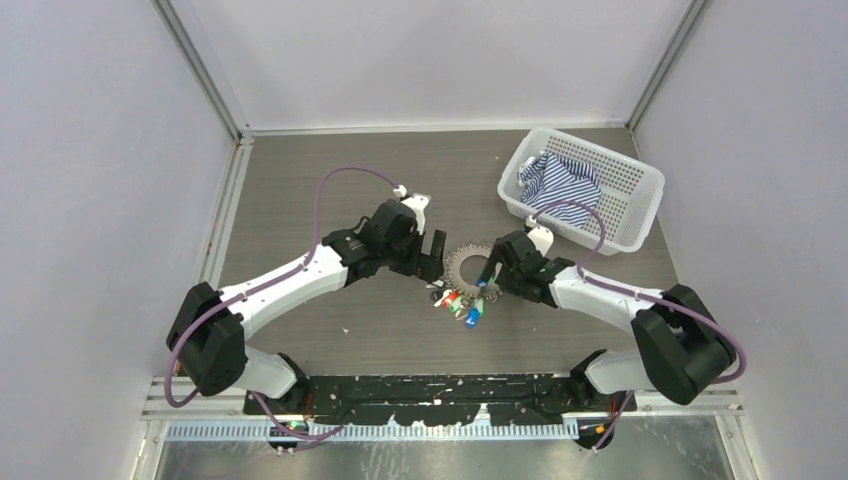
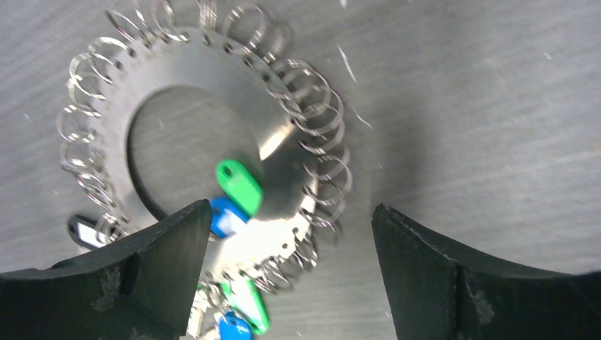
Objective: Remove the keys from the keyring
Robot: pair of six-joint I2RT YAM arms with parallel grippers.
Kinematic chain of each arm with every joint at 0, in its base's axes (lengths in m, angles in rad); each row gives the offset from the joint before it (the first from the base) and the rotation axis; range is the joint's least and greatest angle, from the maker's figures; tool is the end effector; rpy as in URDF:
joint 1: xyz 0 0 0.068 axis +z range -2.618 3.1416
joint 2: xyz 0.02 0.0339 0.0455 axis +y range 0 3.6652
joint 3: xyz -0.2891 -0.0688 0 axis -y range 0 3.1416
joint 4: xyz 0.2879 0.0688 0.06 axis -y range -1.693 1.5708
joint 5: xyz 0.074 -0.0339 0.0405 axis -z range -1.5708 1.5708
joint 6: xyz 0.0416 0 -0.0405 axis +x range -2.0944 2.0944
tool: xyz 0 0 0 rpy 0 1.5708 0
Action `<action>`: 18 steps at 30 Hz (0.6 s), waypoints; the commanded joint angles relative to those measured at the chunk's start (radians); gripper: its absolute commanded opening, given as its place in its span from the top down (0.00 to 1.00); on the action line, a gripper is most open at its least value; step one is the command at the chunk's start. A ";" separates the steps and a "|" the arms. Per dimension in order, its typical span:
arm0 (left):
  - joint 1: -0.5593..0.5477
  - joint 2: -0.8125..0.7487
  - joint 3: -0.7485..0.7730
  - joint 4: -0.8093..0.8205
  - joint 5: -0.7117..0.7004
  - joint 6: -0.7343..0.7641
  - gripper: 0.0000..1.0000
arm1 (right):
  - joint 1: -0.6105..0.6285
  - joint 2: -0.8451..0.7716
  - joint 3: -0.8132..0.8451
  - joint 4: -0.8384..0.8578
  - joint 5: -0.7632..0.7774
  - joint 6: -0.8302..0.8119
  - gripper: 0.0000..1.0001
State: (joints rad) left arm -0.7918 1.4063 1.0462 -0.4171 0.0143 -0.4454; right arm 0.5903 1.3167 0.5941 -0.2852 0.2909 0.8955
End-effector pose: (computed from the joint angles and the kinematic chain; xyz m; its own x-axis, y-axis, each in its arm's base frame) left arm 0.2424 -0.2464 0.2723 -0.7543 0.1508 -0.6390 0.4363 0.8424 -0.3162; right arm 0.2257 0.1369 0.1516 -0.7561 0.3934 -0.5230 0.2945 0.9182 0.2650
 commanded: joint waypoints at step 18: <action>0.002 -0.198 -0.204 0.102 0.011 -0.035 0.00 | 0.227 0.206 0.240 -0.190 0.214 0.010 0.88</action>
State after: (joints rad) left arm -0.7910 1.2980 0.8543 -0.3264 0.0429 -0.4931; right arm 0.7502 1.5677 0.8032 -0.2718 0.4587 0.8848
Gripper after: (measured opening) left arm 0.996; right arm 0.243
